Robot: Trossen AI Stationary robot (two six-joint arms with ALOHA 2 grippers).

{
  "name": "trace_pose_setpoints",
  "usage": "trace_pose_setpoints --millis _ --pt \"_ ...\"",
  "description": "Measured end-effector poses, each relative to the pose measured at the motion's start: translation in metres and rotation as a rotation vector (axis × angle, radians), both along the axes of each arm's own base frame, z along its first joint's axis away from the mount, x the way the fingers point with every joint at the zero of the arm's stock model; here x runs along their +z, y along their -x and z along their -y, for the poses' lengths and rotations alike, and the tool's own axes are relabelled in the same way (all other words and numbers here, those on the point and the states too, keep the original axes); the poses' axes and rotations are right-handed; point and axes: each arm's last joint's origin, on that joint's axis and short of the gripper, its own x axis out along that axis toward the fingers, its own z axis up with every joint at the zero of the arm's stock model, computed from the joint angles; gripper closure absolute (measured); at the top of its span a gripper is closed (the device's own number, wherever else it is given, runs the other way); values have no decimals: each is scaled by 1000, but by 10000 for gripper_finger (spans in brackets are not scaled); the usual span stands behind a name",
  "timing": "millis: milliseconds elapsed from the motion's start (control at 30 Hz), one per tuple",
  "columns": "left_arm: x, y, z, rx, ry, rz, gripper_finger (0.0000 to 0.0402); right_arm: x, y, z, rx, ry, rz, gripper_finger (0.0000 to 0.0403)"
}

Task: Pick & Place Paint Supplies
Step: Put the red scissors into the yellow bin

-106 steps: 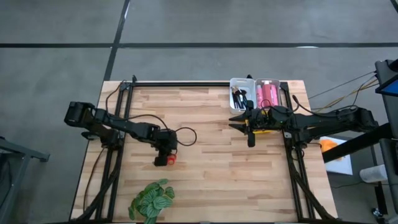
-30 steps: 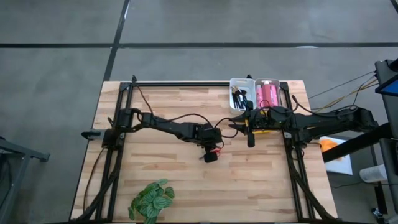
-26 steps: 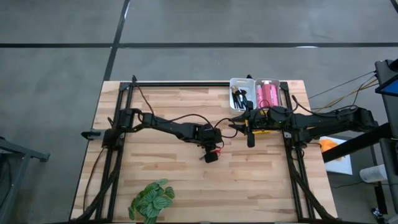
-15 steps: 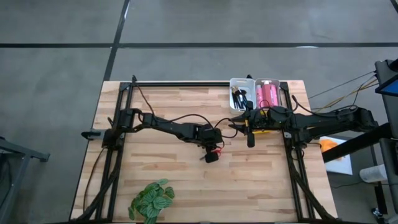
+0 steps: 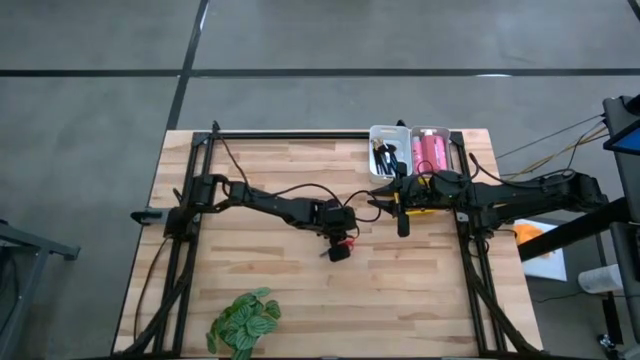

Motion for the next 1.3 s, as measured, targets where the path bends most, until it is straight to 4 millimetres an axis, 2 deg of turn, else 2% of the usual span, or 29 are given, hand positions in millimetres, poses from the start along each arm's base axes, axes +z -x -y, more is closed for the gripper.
trace_pose_setpoints --millis 200,600,1000,1100,1300 --pt "-13 6 0 75 47 28 394 0 0 0 0 0 0 296" --pt "-12 5 0 90 71 37 391 0 0 0 0 0 0 296" --pt "-8 6 1 81 100 48 322 0 0 0 0 0 1 296" --pt "3 7 1 79 102 70 320 0 0 0 0 0 3 296" --pt "43 12 -4 85 40 164 320 0 0 0 0 0 4 296"
